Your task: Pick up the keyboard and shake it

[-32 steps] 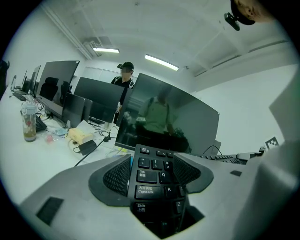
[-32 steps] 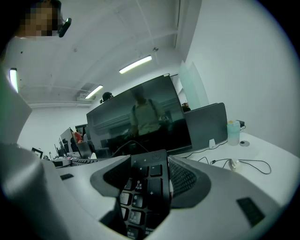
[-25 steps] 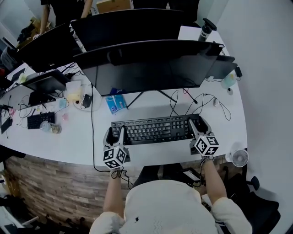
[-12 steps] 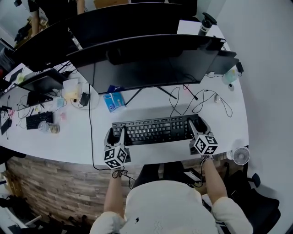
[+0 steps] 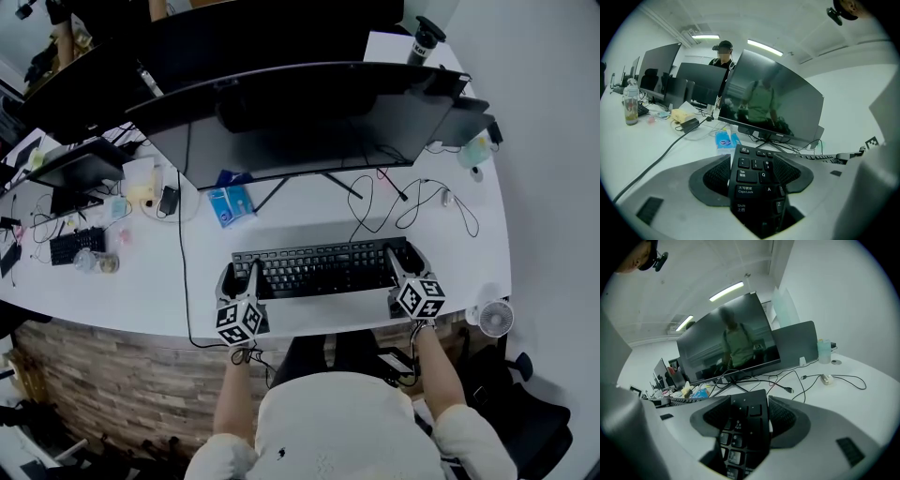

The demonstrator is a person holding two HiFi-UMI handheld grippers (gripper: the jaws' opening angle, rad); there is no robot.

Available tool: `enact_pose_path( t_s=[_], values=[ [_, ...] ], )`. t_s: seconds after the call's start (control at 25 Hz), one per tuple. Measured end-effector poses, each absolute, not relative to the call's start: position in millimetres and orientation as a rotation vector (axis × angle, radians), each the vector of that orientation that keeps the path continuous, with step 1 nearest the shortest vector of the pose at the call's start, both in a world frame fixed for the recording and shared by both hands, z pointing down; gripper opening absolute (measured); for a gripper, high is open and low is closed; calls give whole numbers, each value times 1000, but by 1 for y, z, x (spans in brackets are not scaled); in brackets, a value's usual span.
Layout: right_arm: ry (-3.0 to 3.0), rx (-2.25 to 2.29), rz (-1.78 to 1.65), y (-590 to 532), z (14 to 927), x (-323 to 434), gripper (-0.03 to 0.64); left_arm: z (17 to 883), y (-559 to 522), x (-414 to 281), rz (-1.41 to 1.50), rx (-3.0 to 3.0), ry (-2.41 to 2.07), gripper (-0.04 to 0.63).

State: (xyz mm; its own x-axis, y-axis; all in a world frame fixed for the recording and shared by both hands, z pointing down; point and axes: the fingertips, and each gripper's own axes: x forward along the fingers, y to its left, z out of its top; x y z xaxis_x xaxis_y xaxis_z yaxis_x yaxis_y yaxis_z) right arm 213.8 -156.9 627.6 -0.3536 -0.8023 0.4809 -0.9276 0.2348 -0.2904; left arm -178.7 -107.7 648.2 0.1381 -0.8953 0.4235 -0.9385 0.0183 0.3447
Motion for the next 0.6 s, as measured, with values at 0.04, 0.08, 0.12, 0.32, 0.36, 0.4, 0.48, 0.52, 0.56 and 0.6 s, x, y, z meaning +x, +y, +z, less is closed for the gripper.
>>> enact_pose_path(
  t_s=[0.04, 0.08, 0.12, 0.32, 0.36, 0.4, 0.48, 0.52, 0.56, 0.6],
  values=[
    [-2271, 1629, 798, -156, 631, 215, 244, 651, -108, -178, 108, 1871, -1752, 275],
    [-2265, 1629, 804, -156, 635, 215, 244, 654, -107, -177, 114, 1868, -1749, 275],
    [-2259, 1627, 809, -155, 638, 216, 244, 657, -107, -177, 119, 1865, -1746, 275],
    [-2232, 1619, 838, -154, 653, 216, 244, 671, -106, -177, 147, 1848, -1735, 275],
    [-2227, 1617, 842, -153, 656, 216, 244, 674, -105, -177, 152, 1845, -1733, 275],
    [-2222, 1615, 847, -152, 659, 216, 244, 676, -104, -177, 157, 1841, -1731, 275],
    [-2214, 1609, 855, -152, 664, 216, 245, 681, -103, -177, 167, 1832, -1724, 275],
    [-2209, 1606, 859, -152, 667, 216, 244, 684, -103, -177, 170, 1827, -1721, 275],
    [-2206, 1604, 863, -152, 669, 216, 244, 687, -103, -177, 173, 1823, -1719, 275],
    [-2202, 1602, 866, -152, 671, 216, 244, 689, -103, -177, 175, 1819, -1718, 275]
  ],
)
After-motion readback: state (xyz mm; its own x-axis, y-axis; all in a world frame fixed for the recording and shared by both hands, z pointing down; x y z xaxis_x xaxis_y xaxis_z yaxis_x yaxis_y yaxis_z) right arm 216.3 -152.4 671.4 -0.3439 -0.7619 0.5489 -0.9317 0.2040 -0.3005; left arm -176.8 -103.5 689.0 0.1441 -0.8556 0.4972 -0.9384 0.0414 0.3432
